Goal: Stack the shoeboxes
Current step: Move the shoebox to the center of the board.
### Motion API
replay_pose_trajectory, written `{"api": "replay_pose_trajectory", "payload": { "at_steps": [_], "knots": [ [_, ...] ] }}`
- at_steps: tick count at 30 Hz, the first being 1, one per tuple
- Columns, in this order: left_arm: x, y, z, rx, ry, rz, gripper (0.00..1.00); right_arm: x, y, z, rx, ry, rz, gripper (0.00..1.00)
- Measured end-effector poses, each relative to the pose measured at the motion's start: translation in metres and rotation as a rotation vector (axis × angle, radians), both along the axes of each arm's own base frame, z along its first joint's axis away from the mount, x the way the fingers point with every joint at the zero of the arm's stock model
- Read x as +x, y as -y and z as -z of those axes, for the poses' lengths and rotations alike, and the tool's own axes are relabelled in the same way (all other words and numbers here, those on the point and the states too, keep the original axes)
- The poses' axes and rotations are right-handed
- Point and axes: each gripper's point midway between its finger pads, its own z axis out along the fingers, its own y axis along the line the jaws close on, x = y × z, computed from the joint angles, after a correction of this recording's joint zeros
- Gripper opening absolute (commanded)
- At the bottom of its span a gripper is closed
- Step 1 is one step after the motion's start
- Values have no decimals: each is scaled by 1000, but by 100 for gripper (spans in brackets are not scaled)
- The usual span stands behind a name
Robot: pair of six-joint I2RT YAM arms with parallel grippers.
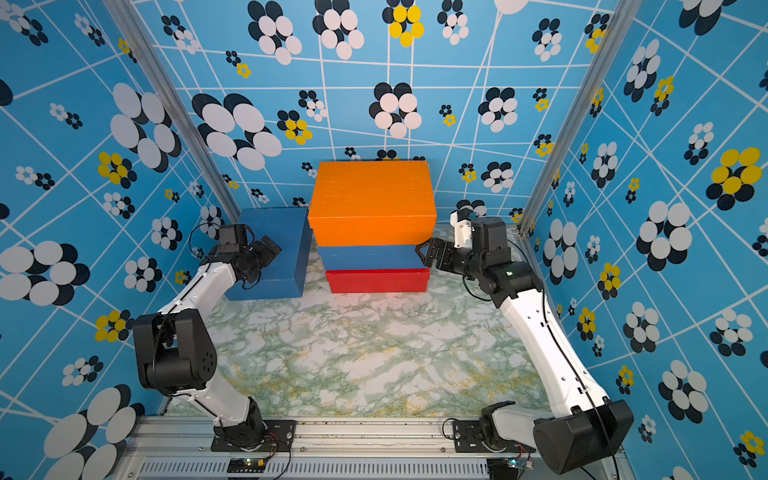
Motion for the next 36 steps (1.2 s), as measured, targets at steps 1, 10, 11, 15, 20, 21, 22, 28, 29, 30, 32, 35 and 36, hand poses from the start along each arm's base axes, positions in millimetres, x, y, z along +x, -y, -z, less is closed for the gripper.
{"api": "replay_pose_trajectory", "payload": {
  "at_steps": [1,10,11,15,20,21,22,28,29,30,32,35,36],
  "knots": [
    [1,0,1,0,-1,0,100,0,0,0,0,0,0,97],
    [12,-2,6,0,0,0,100,0,0,0,-1,0,1,97],
    [12,-2,7,0,-1,0,100,0,0,0,0,0,1,97],
    [13,-2,6,0,0,0,100,0,0,0,-1,0,1,97],
    [13,-2,6,0,0,0,100,0,0,0,0,0,1,97],
    [13,-2,6,0,0,0,99,0,0,0,0,0,1,97],
    [13,-2,6,0,0,-1,100,0,0,0,0,0,1,97],
    [12,-2,8,0,0,-5,100,-1,1,-2,0,4,2,97],
    [11,-2,8,0,2,-6,100,-2,1,-2,-1,6,4,97],
    [11,-2,8,-1,5,-9,100,-2,1,-3,0,8,4,97],
    [9,-3,8,1,9,-11,99,-3,2,-5,1,13,5,97],
    [5,-3,9,4,12,-18,100,-5,3,-8,1,21,8,97],
    [4,-3,9,4,15,-19,100,-5,3,-9,2,24,8,97]
  ]
}}
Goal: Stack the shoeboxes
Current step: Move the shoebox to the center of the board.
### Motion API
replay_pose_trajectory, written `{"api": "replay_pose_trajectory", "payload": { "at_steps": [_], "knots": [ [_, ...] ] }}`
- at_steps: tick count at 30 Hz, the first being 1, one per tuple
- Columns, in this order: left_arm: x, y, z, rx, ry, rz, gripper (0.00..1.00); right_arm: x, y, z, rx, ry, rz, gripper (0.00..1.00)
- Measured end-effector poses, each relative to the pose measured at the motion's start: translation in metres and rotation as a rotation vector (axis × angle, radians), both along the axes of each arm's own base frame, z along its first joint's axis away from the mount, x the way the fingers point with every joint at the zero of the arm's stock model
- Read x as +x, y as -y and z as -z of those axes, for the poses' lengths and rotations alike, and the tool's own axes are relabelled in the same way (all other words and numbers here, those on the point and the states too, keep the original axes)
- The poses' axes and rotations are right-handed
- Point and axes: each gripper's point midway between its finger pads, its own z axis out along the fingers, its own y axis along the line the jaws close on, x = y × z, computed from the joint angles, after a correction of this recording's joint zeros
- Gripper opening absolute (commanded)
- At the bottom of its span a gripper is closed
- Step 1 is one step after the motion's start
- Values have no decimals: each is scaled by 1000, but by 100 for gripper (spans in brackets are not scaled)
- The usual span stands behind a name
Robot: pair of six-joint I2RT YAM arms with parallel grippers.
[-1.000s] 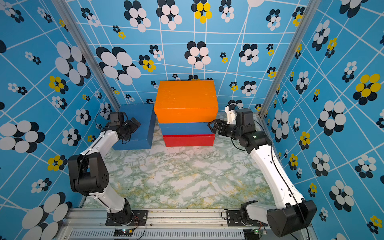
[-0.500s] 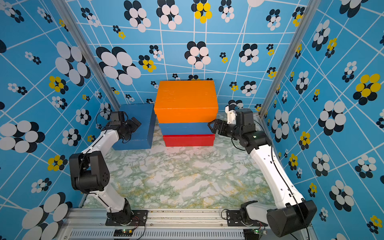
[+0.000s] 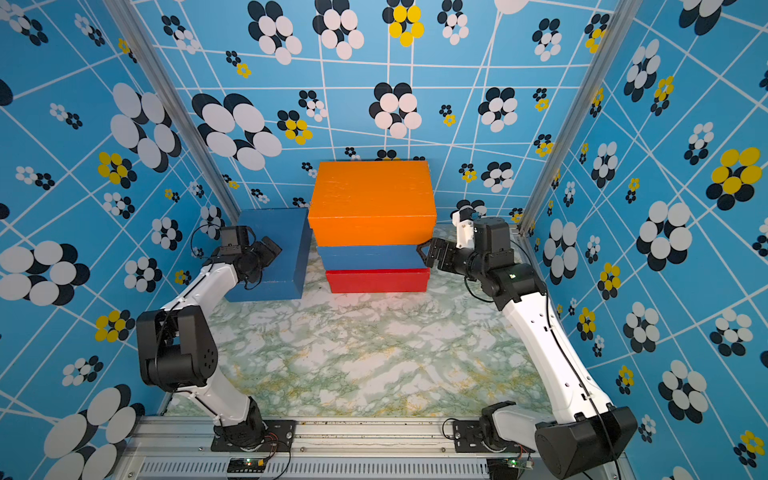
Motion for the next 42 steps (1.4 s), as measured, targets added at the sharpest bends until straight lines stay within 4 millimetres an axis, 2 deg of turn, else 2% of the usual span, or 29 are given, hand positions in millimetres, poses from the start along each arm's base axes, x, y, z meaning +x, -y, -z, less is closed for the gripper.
{"api": "replay_pose_trajectory", "payload": {
  "at_steps": [8,14,23,29,32,35,39,42],
  "knots": [
    [-24,2,0,7,8,-32,100,-7,5,-12,6,34,11,98],
    [-43,14,1,14,19,-45,100,-13,7,-20,12,57,11,98],
    [-76,52,1,16,32,-20,100,-23,12,-26,9,69,18,98],
    [-111,67,-9,3,14,-18,100,-29,17,-28,5,72,26,99],
    [-122,65,-23,4,33,-34,100,-30,17,-27,5,70,26,99],
    [-124,62,-46,9,65,-44,99,-30,17,-24,3,63,27,99],
    [-110,56,-97,4,166,-53,100,-30,17,-22,5,58,25,98],
    [-93,37,-125,3,218,-89,100,-32,16,-15,7,40,20,98]
  ]
}}
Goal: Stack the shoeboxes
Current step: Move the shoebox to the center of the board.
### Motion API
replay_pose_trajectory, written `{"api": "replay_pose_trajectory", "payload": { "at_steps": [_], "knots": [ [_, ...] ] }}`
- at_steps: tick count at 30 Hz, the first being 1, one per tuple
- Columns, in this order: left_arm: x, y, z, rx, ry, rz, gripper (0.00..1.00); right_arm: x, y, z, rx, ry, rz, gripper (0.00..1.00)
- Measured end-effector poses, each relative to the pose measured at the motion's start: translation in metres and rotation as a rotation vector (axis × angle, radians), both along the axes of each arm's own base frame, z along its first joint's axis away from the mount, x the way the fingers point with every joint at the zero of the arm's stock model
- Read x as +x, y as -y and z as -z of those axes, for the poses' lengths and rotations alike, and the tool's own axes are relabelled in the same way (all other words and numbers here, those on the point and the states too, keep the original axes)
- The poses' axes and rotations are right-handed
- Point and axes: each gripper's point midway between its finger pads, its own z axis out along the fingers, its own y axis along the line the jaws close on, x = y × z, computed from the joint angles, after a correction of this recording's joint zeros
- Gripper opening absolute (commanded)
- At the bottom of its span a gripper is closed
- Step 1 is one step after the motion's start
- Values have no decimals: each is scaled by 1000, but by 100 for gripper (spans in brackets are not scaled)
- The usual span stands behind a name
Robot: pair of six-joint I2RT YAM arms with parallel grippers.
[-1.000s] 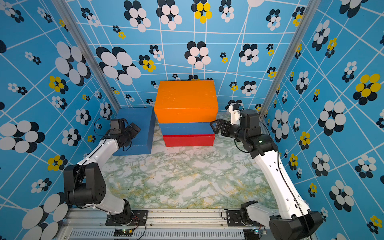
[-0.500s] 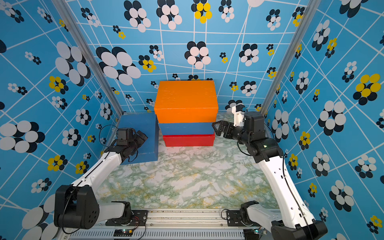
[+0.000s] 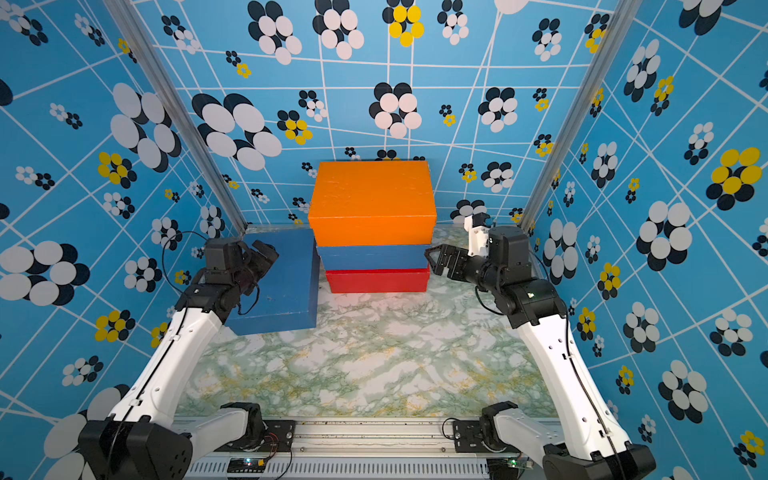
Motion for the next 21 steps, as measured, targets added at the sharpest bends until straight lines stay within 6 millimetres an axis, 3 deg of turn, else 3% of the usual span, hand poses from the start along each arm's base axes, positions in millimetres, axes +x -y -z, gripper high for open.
{"api": "replay_pose_trajectory", "payload": {
  "at_steps": [4,9,14,21],
  "knots": [
    [29,-40,-4,8,-16,-57,100,-7,-9,17,-2,-33,-32,97],
    [50,-81,24,13,-95,-105,99,-26,-46,50,-27,-84,-149,95],
    [36,-93,52,25,-157,-129,99,-45,-90,96,-82,-166,-281,92],
    [-12,-106,90,37,-236,-200,100,-59,-165,152,-155,-253,-464,89]
  ]
}}
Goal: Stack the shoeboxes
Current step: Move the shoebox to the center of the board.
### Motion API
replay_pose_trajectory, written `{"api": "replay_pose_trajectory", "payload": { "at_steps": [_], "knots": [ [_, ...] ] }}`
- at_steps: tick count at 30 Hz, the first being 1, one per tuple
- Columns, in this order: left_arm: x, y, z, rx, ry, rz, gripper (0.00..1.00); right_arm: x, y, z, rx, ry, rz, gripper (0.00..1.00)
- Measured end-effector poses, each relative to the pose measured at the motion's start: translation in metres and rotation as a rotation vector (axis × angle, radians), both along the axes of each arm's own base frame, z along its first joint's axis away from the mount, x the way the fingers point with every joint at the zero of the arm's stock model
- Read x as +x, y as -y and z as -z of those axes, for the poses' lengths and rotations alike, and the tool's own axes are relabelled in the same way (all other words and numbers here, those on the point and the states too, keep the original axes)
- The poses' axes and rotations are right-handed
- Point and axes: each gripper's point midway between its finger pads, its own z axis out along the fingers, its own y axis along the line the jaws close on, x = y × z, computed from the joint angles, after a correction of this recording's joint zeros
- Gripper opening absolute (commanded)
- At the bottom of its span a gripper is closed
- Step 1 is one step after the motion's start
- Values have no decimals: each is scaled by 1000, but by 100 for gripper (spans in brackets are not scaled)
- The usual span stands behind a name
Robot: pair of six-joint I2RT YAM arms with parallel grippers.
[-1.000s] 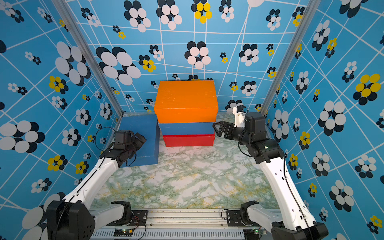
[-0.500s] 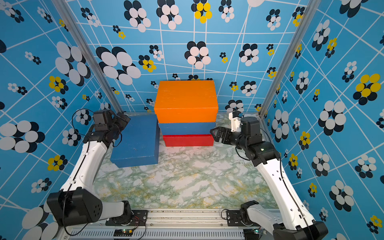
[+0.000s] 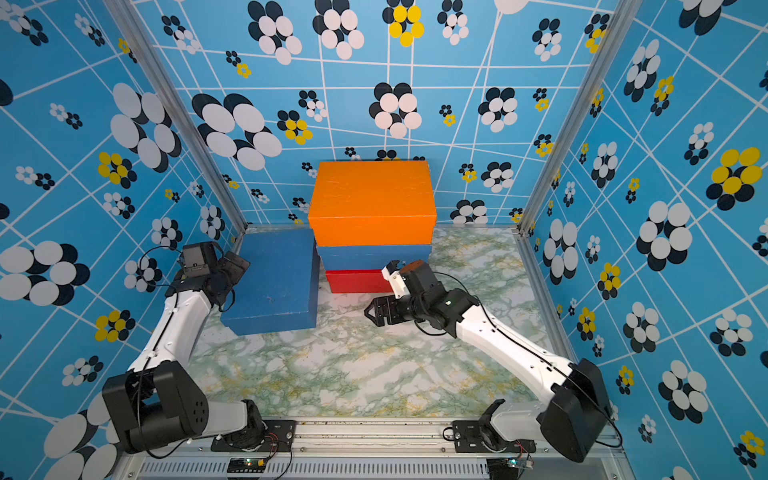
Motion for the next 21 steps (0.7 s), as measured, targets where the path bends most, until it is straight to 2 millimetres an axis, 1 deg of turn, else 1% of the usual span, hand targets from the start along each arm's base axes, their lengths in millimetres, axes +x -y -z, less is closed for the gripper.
{"api": "replay_pose_trajectory", "payload": {
  "at_steps": [4,7,9,14,17,18,20,21],
  "knots": [
    [-23,1,9,13,-11,-22,100,4,-39,28,-25,-41,-62,86],
    [-34,2,14,19,-16,-29,100,8,-68,39,-24,-54,-102,83],
    [-38,3,16,20,-19,-31,99,11,-84,43,-17,-55,-119,81],
    [-46,4,21,24,-23,-34,100,18,-110,39,14,-53,-139,76],
    [-50,6,19,31,-15,-29,99,17,-125,33,32,-43,-158,70],
    [-51,6,17,34,-10,-27,100,15,-131,31,38,-41,-167,66],
    [-52,6,16,39,-2,-25,99,12,-143,30,49,-38,-185,60],
    [-53,7,18,39,-6,-24,100,11,-149,31,53,-39,-192,59]
  ]
}}
